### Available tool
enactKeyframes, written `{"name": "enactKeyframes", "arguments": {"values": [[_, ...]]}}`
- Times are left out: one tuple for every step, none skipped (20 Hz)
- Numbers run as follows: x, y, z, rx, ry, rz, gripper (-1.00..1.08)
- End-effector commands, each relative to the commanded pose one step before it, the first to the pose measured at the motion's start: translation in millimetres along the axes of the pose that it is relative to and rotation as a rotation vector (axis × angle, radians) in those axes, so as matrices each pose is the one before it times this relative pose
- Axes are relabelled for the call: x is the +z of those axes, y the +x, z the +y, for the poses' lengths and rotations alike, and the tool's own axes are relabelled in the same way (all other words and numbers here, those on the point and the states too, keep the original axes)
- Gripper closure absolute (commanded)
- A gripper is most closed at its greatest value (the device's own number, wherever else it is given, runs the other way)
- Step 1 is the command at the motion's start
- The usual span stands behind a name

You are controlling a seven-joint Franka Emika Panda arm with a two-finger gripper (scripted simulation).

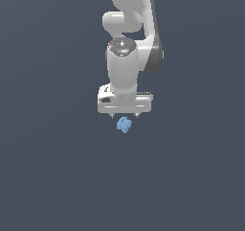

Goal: Pick up the object and move it to a goal position.

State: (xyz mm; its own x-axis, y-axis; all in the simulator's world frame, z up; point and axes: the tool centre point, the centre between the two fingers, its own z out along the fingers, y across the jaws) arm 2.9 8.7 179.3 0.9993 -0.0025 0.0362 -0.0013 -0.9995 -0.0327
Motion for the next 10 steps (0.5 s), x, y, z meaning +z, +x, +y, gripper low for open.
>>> {"name": "enactKeyframes", "arguments": {"values": [[0.00,0.00,0.01,0.00000,0.00000,0.00000,-0.92],[-0.21,0.13,0.00,-0.00096,-0.00010,0.00013,-0.92],[-0.63,0.37,-0.09,-0.00297,-0.00029,0.00038,-0.92],[-1.02,0.62,-0.01,-0.00467,-0.00046,0.00061,-0.92],[-1.42,0.86,-0.05,-0.00653,-0.00067,0.00086,-0.92],[-1.74,1.05,-0.02,-0.00791,-0.00085,0.00105,-0.92],[-1.47,0.88,-0.04,-0.00663,-0.00075,0.00090,-0.92],[-1.03,0.62,0.00,-0.00461,-0.00055,0.00063,-0.92],[-0.61,0.36,-0.03,-0.00271,-0.00034,0.00038,-0.92],[-0.17,0.11,0.05,-0.00068,-0.00010,0.00010,-0.92]]}}
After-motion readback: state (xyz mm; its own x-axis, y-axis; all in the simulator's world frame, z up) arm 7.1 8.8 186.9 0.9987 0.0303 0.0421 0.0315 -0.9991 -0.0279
